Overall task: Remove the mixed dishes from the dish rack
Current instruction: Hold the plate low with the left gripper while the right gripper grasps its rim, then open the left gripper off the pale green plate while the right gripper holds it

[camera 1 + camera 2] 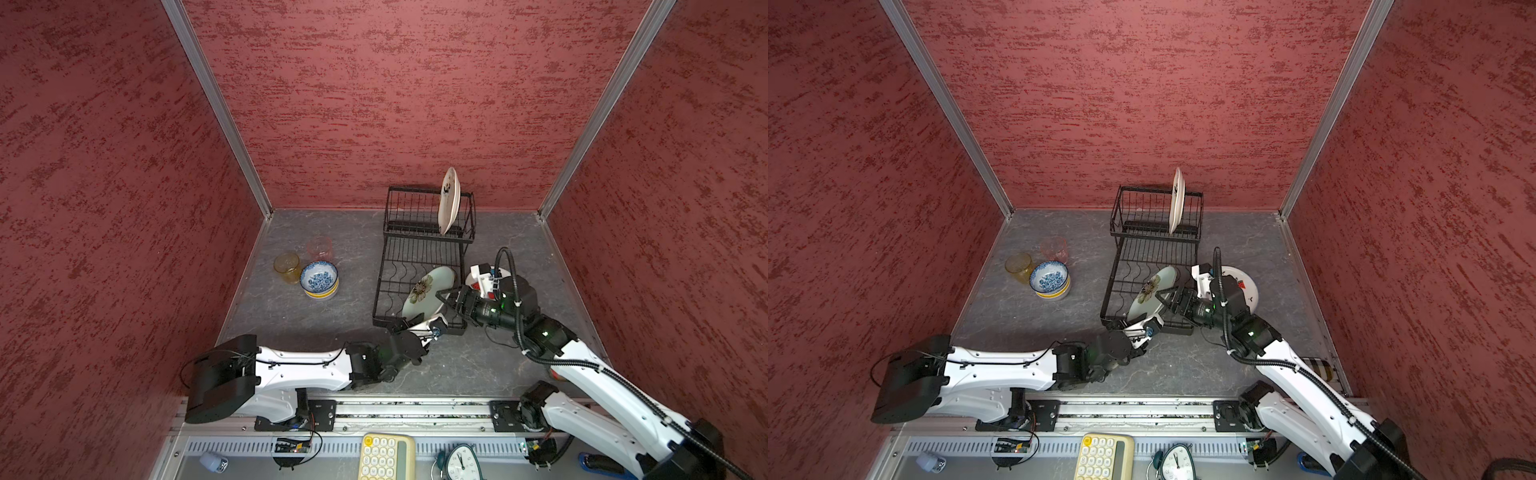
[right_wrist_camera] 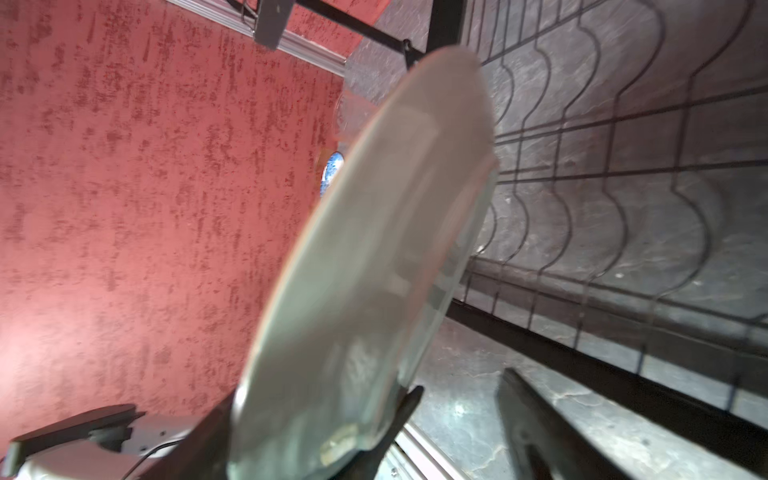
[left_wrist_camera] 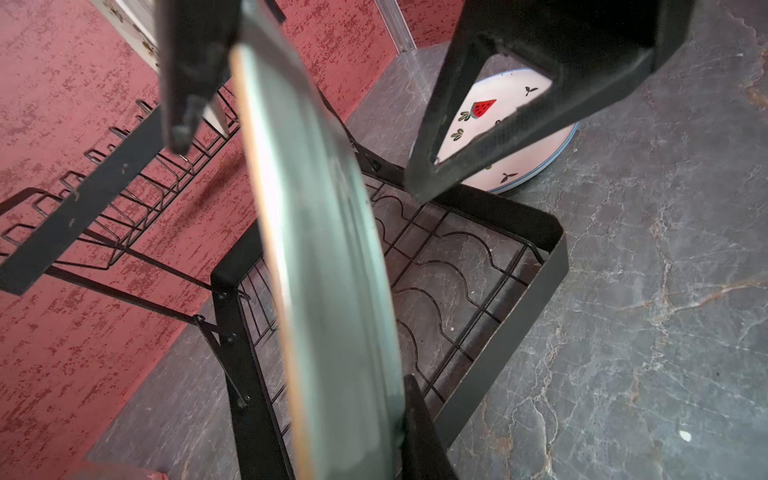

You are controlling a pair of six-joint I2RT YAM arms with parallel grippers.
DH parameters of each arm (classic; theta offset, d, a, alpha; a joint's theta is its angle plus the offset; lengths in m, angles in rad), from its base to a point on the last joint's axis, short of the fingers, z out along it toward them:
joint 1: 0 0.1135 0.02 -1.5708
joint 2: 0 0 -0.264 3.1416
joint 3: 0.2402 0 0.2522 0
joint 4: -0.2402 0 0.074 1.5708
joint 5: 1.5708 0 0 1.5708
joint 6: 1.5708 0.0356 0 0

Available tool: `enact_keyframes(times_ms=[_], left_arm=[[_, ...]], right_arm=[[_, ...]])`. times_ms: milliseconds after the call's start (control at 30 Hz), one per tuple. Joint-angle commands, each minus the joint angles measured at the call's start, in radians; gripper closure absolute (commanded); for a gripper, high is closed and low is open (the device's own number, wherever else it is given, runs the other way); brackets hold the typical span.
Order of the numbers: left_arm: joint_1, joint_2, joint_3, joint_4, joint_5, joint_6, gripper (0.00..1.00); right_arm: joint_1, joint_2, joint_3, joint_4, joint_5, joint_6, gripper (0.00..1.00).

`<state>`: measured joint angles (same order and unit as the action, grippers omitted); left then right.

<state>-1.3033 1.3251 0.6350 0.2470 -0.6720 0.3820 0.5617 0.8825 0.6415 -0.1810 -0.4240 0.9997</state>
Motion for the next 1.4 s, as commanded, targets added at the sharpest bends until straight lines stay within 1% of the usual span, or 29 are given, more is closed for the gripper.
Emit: enact_keyframes(times_ms=[0, 100, 233, 333, 467, 533, 700, 800, 867, 1100, 1133, 1200, 1300, 1333, 1367], left_arm=[[-0.004, 0.005, 0.025, 0.168, -0.052, 0.042, 1.00], [-0.005, 0.020, 0.025, 0.182, -0.063, 0.063, 1.00], [-0.010, 0.038, 0.025, 0.207, -0.078, 0.098, 1.00], [-0.018, 0.057, 0.026, 0.222, -0.099, 0.132, 1.00], [-0.037, 0.077, 0.026, 0.292, -0.123, 0.177, 1.00], [-0.041, 0.083, 0.023, 0.311, -0.129, 0.190, 1.00], [-0.043, 0.082, 0.016, 0.320, -0.133, 0.196, 1.00], [-0.041, 0.086, 0.010, 0.332, -0.139, 0.196, 1.00], [-0.042, 0.089, 0.007, 0.339, -0.144, 0.198, 1.00], [-0.044, 0.093, -0.001, 0.360, -0.164, 0.203, 1.00], [-0.043, 0.092, -0.004, 0.362, -0.165, 0.203, 0.97], [-0.043, 0.092, -0.007, 0.363, -0.167, 0.202, 0.90], [-0.042, 0.092, -0.011, 0.365, -0.173, 0.197, 0.90], [-0.045, 0.092, -0.011, 0.365, -0.174, 0.198, 0.87], [-0.045, 0.094, -0.012, 0.364, -0.178, 0.196, 0.81]], right_arm=[[0.007, 0.020, 0.041, 0.015, 0.016, 0.015, 0.27], [0.007, 0.039, 0.060, 0.003, 0.014, 0.004, 0.35], [0.007, 0.061, 0.072, -0.004, 0.009, -0.001, 0.41], [0.008, 0.082, 0.086, -0.008, 0.001, -0.006, 0.42], [0.007, 0.106, 0.103, -0.013, -0.003, -0.006, 0.42], [0.007, 0.118, 0.111, -0.014, -0.007, -0.005, 0.45], [0.007, 0.127, 0.124, -0.018, -0.007, -0.004, 0.67], [0.006, 0.128, 0.136, -0.028, 0.000, -0.009, 0.77], [0.006, 0.131, 0.145, -0.040, 0.008, -0.014, 0.82], [0.006, 0.133, 0.154, -0.035, 0.021, -0.012, 0.96], [0.004, 0.134, 0.155, -0.035, 0.024, -0.013, 1.00], [0.004, 0.134, 0.157, -0.033, 0.032, -0.012, 1.00], [0.003, 0.134, 0.159, -0.033, 0.045, -0.010, 1.00], [0.003, 0.134, 0.159, -0.031, 0.047, -0.009, 1.00], [0.001, 0.134, 0.159, -0.030, 0.047, -0.008, 1.00]])
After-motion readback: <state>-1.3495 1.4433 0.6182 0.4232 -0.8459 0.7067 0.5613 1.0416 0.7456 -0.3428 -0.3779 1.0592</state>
